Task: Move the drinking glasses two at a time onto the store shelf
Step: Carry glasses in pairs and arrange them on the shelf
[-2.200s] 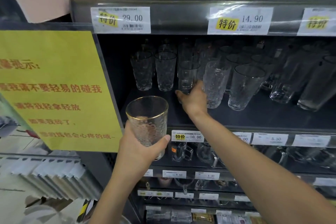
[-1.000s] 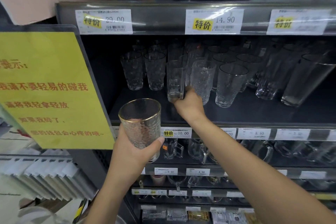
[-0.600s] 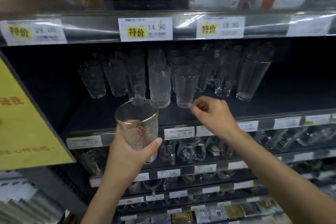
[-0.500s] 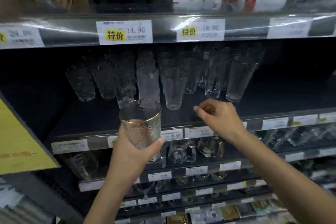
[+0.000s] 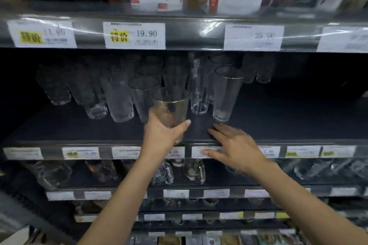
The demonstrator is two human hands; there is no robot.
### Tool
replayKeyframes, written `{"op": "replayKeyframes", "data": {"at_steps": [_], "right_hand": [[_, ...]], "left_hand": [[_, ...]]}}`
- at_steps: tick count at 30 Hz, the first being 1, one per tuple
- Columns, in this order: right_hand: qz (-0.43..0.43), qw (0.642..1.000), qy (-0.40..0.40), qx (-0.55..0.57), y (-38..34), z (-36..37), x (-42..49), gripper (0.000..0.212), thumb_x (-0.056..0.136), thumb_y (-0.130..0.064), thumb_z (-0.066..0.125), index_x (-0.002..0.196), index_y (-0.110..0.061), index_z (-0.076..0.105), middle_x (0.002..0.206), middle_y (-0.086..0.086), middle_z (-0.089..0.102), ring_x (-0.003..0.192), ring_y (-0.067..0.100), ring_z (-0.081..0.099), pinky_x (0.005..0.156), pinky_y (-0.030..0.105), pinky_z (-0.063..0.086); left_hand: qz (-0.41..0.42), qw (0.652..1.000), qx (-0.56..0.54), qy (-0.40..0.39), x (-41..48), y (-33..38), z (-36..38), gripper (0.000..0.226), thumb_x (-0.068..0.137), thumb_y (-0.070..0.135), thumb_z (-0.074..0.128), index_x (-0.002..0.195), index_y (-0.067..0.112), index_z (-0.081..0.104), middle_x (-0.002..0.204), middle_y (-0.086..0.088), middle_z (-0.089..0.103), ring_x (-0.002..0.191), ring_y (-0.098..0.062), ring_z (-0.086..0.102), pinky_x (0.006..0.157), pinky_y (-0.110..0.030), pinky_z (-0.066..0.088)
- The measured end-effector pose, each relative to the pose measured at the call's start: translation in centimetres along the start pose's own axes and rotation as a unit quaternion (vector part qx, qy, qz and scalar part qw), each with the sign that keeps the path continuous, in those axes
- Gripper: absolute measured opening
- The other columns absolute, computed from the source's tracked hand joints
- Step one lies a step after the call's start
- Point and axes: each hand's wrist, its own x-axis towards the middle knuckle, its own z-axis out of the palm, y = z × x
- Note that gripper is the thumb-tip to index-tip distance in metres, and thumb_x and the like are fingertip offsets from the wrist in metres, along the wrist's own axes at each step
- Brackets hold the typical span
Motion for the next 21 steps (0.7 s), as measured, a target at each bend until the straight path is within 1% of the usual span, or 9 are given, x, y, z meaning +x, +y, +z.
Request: {"op": "replayKeyframes", "data": {"at_steps": [2,4,6,7,9,10,13,16,21], "right_hand": [[-0.035,0.996,0.077,-0.018,0.9,1.3,0.0,0.074,0.091,-0.073,0.033,0.135,-0.019,0.061,0.138,0.007,0.060,0.128,0.024,0.057,0.104,0.040,0.048],[-0.061,0.990,0.125,-0.020,1.4,2.3,0.3,0.063,0.094,-0.062,0.039,0.128,-0.016,0.066,0.129,0.010,0.066,0.120,0.026,0.063,0.097,0.042,0.054],[-0.070,0.986,0.151,-0.022,1.6,2.7,0.4,0.059,0.095,-0.058,0.040,0.125,-0.015,0.068,0.127,0.011,0.067,0.117,0.027,0.064,0.093,0.043,0.055],[-0.073,0.984,0.160,-0.026,1.7,2.9,0.5,0.059,0.095,-0.057,0.040,0.124,-0.015,0.068,0.126,0.011,0.068,0.117,0.027,0.065,0.093,0.043,0.056],[-0.077,0.983,0.165,-0.028,1.9,3.1,0.6,0.057,0.094,-0.057,0.042,0.124,-0.016,0.068,0.126,0.011,0.068,0.117,0.028,0.065,0.093,0.043,0.056],[-0.076,0.983,0.163,-0.027,1.9,3.2,0.6,0.056,0.094,-0.057,0.044,0.124,-0.016,0.068,0.127,0.011,0.067,0.117,0.028,0.064,0.093,0.043,0.056],[-0.078,0.983,0.163,-0.025,2.1,3.5,0.6,0.055,0.094,-0.056,0.046,0.126,-0.016,0.067,0.128,0.011,0.067,0.119,0.028,0.064,0.095,0.043,0.055],[-0.081,0.981,0.172,-0.024,2.1,3.4,0.6,0.055,0.094,-0.056,0.045,0.126,-0.016,0.067,0.127,0.011,0.067,0.118,0.028,0.064,0.095,0.044,0.054],[-0.076,0.980,0.182,-0.024,1.8,3.4,0.5,0.055,0.094,-0.056,0.045,0.124,-0.016,0.068,0.126,0.011,0.067,0.117,0.028,0.064,0.094,0.042,0.055]], "left_hand": [[-0.007,1.000,0.005,0.014,0.8,0.1,1.8,0.062,0.071,0.032,0.087,0.114,0.027,0.043,0.092,0.025,0.055,0.081,0.015,0.051,0.061,0.000,0.038],[-0.012,0.999,0.010,0.031,1.5,0.0,3.0,0.061,0.072,0.031,0.086,0.114,0.026,0.042,0.093,0.024,0.054,0.080,0.016,0.049,0.058,0.004,0.037],[-0.017,0.998,0.021,0.049,2.2,-0.3,3.9,0.063,0.071,0.033,0.087,0.116,0.024,0.044,0.096,0.020,0.056,0.083,0.008,0.054,0.059,0.001,0.038],[-0.018,0.998,0.029,0.059,2.4,-0.4,4.2,0.064,0.070,0.034,0.087,0.117,0.022,0.045,0.099,0.016,0.058,0.087,0.000,0.057,0.063,-0.002,0.038],[-0.016,0.996,0.048,0.072,2.8,-0.6,4.5,0.068,0.069,0.036,0.087,0.120,0.018,0.046,0.105,0.011,0.060,0.095,-0.007,0.058,0.074,-0.013,0.041],[-0.017,0.996,0.054,0.074,2.9,-0.7,4.6,0.070,0.069,0.036,0.087,0.122,0.017,0.046,0.106,0.009,0.060,0.095,-0.008,0.057,0.075,-0.014,0.041],[-0.020,0.994,0.064,0.082,3.0,-0.8,4.6,0.071,0.069,0.040,0.086,0.123,0.017,0.046,0.107,0.008,0.060,0.098,-0.010,0.058,0.071,-0.011,0.041],[-0.022,0.991,0.096,0.089,3.0,-1.0,4.3,0.075,0.068,0.047,0.085,0.125,0.016,0.048,0.113,0.002,0.064,0.105,-0.016,0.061,0.083,-0.022,0.046],[-0.016,0.975,0.194,0.108,3.3,-1.1,4.2,0.088,0.063,0.065,0.079,0.123,0.007,0.052,0.119,-0.008,0.062,0.111,-0.026,0.060,0.087,-0.034,0.050]]}}
